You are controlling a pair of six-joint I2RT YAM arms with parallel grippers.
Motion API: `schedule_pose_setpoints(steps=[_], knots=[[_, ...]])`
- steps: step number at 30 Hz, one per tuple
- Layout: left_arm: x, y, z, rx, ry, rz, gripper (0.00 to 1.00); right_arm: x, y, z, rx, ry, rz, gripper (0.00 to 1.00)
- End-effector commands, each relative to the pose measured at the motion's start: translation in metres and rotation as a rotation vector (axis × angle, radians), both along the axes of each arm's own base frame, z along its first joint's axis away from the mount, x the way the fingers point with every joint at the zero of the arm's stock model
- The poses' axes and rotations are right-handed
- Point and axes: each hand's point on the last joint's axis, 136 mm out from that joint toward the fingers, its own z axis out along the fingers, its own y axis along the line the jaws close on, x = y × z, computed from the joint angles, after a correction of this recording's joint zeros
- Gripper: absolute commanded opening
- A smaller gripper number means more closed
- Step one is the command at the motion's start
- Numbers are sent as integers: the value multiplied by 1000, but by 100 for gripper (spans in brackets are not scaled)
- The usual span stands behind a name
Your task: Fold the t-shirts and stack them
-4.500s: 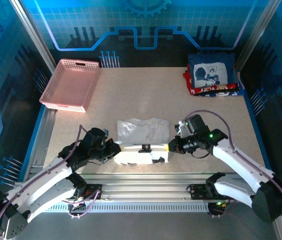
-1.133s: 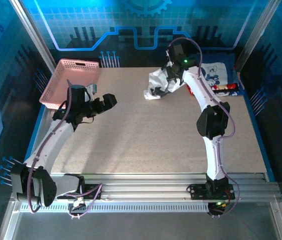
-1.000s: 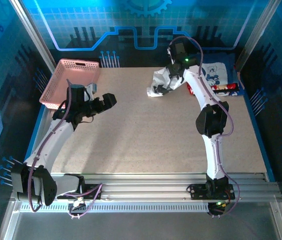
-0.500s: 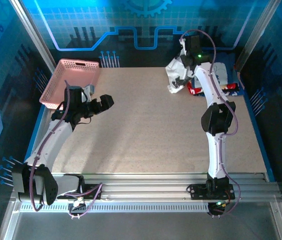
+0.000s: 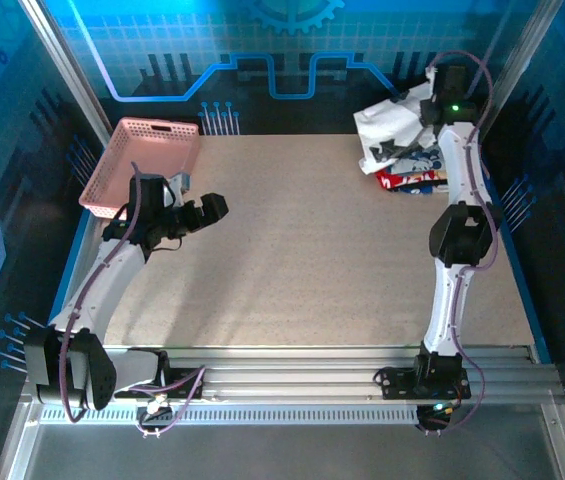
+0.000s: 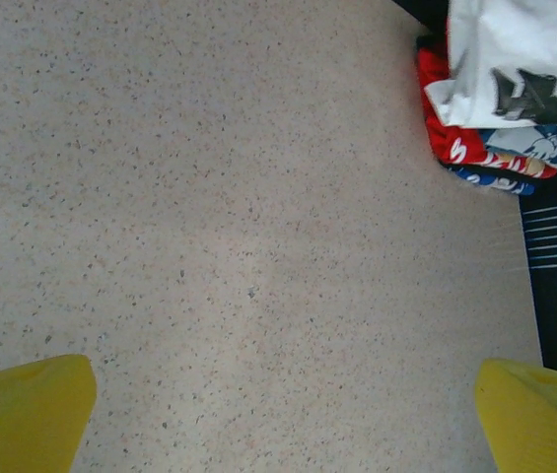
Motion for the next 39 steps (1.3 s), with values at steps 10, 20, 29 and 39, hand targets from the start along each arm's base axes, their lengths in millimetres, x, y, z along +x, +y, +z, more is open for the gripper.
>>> schedule_pose_setpoints(steps=[10,20,29,39], knots=[[-13,-3,-3,-22,54,-32,99,-48,-87,20,137,-127,-367,82],[-6,36,-13,75,-29,205,99,-205,-8,-25,323,-74,-224,100],[5,104,-41,437,-346,426,99,-306,69,-138,460,-99,8,100],[36,104,-84,613,-465,324,99,-257,104,-152,360,-291,175,100]])
